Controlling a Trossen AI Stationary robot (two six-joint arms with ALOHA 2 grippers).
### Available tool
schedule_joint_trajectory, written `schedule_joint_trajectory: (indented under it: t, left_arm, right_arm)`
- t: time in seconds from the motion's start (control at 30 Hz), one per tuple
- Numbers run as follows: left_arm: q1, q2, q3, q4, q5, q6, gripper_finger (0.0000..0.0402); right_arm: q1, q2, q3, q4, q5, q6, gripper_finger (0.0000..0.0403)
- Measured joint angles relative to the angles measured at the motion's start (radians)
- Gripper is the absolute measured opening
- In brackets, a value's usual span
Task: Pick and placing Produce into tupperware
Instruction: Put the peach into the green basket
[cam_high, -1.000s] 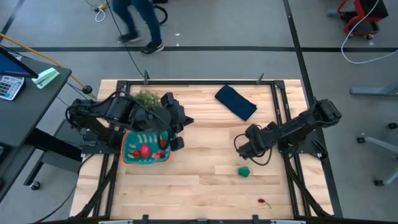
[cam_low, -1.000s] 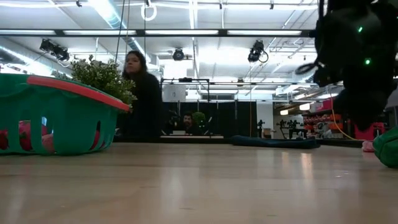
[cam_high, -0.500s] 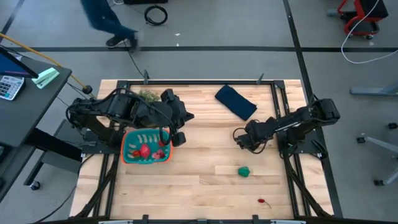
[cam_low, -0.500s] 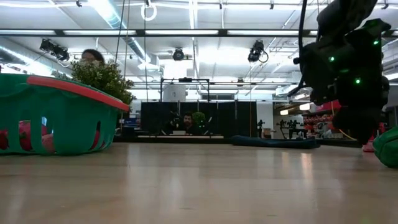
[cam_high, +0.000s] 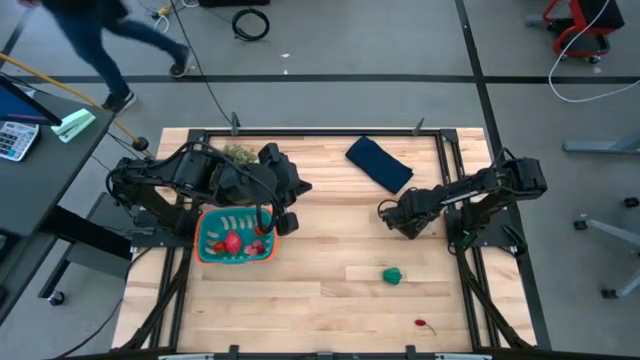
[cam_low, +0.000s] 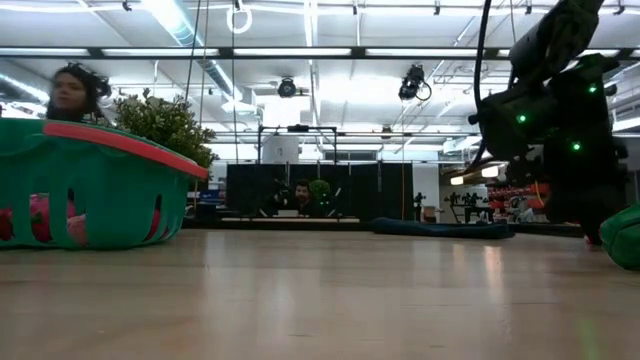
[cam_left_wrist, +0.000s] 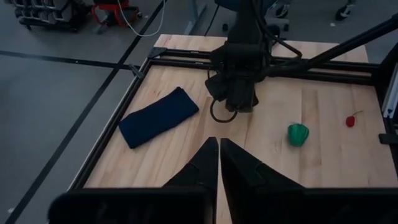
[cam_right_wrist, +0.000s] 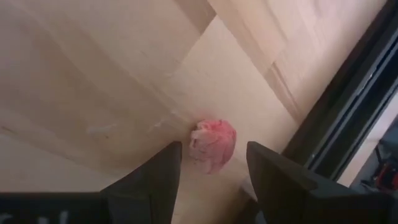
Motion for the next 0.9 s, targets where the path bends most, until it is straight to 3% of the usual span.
schedule_joint_trajectory:
  t: [0.27, 0.6, 0.9]
  left_arm:
    - [0.000, 0.000, 0.000, -0.019, 0.000, -0.001, 0.0017]
    - [-0.001, 0.000, 0.000, -0.019, 0.000, -0.002, 0.0022]
    - [0.004, 0.000, 0.000, -0.019, 0.000, 0.000, 0.0015]
  right_arm:
    - [-0.020, 0.001, -0.009, 0.023, -0.012, -0.013, 0.0165]
    - [-0.020, 0.005, -0.015, 0.031, 0.015, -0.005, 0.0027]
    - [0.053, 0.003, 0.065, 0.050, 0.076, -0.004, 0.0027]
